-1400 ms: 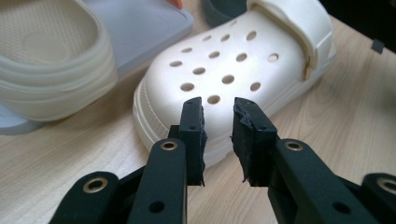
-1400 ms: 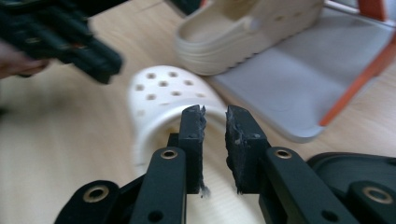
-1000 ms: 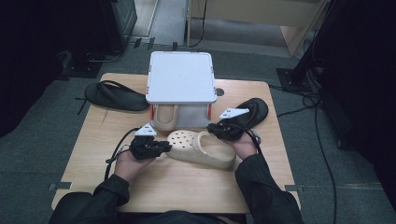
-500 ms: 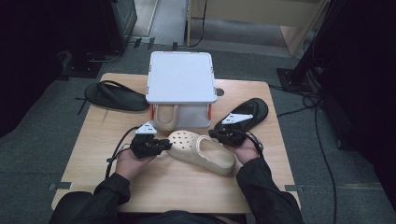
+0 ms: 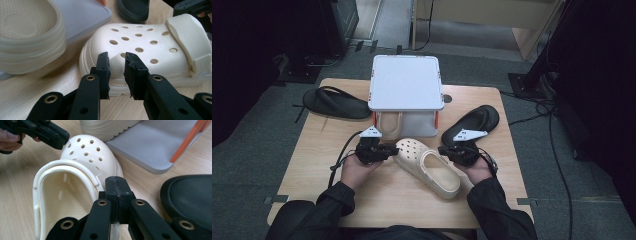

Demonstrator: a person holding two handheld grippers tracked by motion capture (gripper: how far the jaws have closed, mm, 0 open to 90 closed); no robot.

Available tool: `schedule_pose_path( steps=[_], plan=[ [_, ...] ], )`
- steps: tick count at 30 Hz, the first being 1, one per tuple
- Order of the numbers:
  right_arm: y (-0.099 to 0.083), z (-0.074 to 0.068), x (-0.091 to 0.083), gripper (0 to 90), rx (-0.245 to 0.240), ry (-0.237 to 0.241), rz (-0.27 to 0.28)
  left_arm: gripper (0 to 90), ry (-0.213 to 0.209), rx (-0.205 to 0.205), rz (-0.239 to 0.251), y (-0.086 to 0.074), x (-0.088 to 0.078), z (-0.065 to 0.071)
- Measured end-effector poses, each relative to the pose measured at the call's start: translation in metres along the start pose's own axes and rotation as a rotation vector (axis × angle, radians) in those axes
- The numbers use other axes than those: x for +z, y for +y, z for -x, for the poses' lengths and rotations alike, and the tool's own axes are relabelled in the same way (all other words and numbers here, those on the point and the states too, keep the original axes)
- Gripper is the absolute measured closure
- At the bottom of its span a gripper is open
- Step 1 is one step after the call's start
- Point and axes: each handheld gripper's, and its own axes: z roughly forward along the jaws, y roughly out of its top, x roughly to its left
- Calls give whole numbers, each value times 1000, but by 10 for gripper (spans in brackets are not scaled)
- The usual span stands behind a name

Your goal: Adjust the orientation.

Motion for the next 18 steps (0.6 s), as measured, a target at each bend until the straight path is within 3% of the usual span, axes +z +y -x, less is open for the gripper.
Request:
schedule_pose_path(
  steps=[6, 18],
  plan=[
    [-8, -5, -7, 897, 27, 28, -1, 735, -10, 3, 15, 4, 8, -2],
    [-16, -14, -15, 900, 16, 38, -12, 741, -25, 33, 26, 12, 19, -2]
  ],
)
